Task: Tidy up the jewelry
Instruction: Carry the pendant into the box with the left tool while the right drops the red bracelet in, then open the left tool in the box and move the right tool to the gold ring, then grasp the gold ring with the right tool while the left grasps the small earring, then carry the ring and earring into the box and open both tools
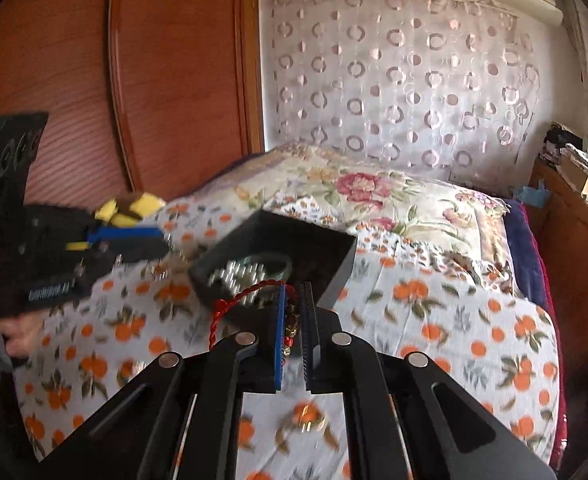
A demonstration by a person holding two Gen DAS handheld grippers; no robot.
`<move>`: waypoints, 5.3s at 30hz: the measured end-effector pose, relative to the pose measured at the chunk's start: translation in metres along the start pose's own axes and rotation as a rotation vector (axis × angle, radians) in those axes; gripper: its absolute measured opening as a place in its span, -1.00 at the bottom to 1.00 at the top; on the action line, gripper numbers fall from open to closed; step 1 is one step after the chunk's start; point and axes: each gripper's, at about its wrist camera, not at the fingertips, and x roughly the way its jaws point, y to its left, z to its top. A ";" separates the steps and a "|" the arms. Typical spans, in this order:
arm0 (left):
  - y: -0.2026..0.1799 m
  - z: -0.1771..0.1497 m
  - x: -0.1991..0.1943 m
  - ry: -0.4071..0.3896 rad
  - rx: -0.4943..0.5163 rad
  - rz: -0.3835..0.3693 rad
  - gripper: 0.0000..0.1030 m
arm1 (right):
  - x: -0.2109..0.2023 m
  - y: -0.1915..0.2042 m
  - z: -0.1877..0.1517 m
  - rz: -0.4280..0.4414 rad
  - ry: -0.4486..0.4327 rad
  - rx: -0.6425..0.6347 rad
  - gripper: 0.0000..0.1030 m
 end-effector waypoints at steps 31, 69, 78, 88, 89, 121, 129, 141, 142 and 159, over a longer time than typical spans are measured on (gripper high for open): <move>0.027 0.049 0.073 0.031 -0.026 0.016 -0.80 | 0.077 -0.037 0.021 0.103 -0.020 0.092 -0.80; 0.031 0.028 0.053 0.025 -0.039 0.024 -0.03 | 0.034 -0.045 0.022 -0.006 -0.004 0.081 -0.81; 0.017 -0.026 0.020 0.062 -0.030 0.019 0.40 | 0.011 -0.040 -0.027 -0.021 0.081 0.098 -0.80; 0.012 -0.075 0.002 0.126 -0.064 0.025 0.56 | 0.014 -0.016 -0.077 -0.032 0.197 0.072 -0.27; 0.012 -0.079 0.001 0.129 -0.064 0.026 0.57 | 0.016 -0.014 -0.080 -0.034 0.209 0.066 -0.27; -0.008 -0.108 0.005 0.214 -0.054 0.001 -0.15 | -0.008 0.014 -0.085 -0.034 0.176 0.018 -0.75; -0.019 -0.106 0.014 0.230 -0.015 -0.012 -0.82 | -0.009 0.022 -0.087 0.002 0.179 0.025 -0.75; -0.009 -0.091 0.001 0.145 -0.044 0.001 -0.88 | -0.008 0.035 -0.072 0.024 0.144 0.005 -0.75; -0.007 -0.088 0.000 0.136 -0.050 0.001 -0.88 | -0.007 0.035 -0.069 0.024 0.138 0.007 -0.75; 0.005 -0.049 0.000 0.049 -0.070 0.025 -0.88 | 0.032 0.022 -0.006 0.027 0.071 0.019 -0.75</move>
